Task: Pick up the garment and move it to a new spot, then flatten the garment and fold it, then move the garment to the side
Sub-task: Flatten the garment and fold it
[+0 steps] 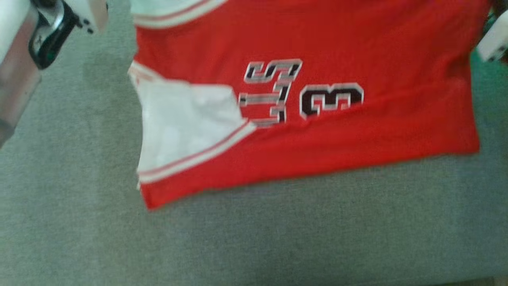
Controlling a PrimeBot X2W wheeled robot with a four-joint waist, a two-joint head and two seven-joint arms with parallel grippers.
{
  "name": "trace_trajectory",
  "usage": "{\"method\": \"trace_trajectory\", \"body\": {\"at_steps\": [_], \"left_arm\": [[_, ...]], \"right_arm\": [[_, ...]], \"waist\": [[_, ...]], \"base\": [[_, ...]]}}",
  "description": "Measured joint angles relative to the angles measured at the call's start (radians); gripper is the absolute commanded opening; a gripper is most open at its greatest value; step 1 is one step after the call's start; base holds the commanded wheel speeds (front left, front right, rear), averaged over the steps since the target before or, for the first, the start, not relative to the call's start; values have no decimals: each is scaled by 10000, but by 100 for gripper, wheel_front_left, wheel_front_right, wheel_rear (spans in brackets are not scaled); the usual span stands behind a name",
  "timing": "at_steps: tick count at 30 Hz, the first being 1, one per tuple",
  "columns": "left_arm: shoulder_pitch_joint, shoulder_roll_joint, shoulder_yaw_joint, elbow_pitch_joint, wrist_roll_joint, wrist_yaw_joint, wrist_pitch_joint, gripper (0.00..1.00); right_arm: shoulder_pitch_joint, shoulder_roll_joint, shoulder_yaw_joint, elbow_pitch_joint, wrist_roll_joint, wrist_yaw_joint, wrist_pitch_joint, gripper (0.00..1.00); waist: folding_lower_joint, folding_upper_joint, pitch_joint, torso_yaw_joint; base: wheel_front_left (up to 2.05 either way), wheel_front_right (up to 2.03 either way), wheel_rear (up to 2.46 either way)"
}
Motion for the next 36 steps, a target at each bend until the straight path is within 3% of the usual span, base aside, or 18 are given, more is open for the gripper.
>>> {"method": "trace_trajectory", "body": {"at_steps": [7,13,20,27,34,36], "left_arm": [[240,-169,-92,-121,-267,0,-556,0],[1404,140,-397,-876,-265,63,-1308,0],[3056,694,-734,-2456,-261,844,-1749,0],[4694,1547,-859,-4408,-278,2033,-1948,0],[6323,1762,-1043,-5691,-550,3007,-2136,0],[6587,1747,-1060,-5662,-543,3103,-2157,0]], "right_arm": [[437,-2,-468,105,560,-2,-497,0],[1727,-75,-667,-134,905,-2,-805,0],[3097,-244,-1185,-614,1210,0,-1266,0],[4697,-240,-1747,-1089,1308,0,-1413,0],[6195,-100,-2449,-1737,1016,-2,-1578,1],[6489,31,-2623,-1887,871,-2,-1578,26]], "waist": [[-1,1,-495,238],[-1,1,-988,499],[-2,1,-1622,819],[-3,1,-2174,1099],[-1,1,-2381,1355],[-1,1,-2378,1371]], "base": [[0,0,0],[0,0,0],[0,0,0],[0,0,0],[0,0,0],[0,0,0]]}}
